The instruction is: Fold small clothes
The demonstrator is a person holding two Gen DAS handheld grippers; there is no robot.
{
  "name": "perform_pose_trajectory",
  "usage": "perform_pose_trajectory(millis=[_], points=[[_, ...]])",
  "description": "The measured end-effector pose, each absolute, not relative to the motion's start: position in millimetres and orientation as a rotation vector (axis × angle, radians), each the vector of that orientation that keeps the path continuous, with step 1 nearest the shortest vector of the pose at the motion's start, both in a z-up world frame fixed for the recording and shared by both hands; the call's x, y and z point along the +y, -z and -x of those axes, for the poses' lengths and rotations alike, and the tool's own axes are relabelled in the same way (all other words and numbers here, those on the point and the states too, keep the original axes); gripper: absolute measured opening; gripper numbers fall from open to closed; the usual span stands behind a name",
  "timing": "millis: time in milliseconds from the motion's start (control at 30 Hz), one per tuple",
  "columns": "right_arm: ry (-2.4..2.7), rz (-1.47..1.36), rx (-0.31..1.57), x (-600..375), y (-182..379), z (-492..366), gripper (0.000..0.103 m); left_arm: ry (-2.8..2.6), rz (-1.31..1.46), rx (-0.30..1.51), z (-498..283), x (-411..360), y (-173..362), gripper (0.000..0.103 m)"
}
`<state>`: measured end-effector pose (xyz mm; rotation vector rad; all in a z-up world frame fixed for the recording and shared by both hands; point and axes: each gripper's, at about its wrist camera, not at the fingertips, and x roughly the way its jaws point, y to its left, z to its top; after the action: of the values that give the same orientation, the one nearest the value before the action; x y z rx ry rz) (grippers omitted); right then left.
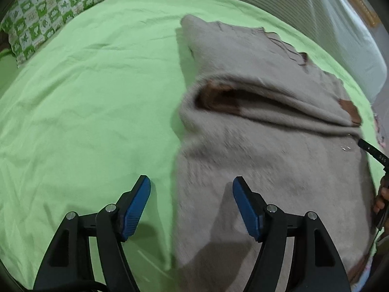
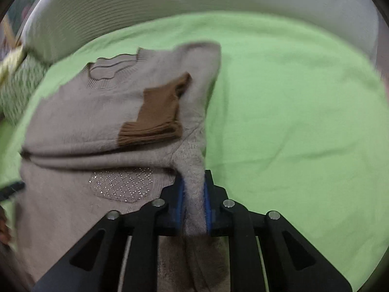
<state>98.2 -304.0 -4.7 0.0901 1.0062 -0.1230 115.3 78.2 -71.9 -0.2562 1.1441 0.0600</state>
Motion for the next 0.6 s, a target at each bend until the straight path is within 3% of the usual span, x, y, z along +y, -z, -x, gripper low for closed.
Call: perform_pose_trajectory(millis=[167, 233, 600], points=[[0.134, -0.128, 0.938, -310.4, -31.0, -47.9, 0.052, 0.014, 0.344, 1.164, -73.4, 70.9, 67.8, 0.071], [0.134, -0.137, 0.912, -314.9, -40.3, -17.6, 0.056, 0.040, 0.375, 1.169, -53.0, 67.9, 66.2, 0.071], [0.149, -0.285, 0.905, -322.4, -31.3, 108.9, 0.057, 0.123, 0.430, 1.198, 54.5, 42.0, 70.0, 0.081]])
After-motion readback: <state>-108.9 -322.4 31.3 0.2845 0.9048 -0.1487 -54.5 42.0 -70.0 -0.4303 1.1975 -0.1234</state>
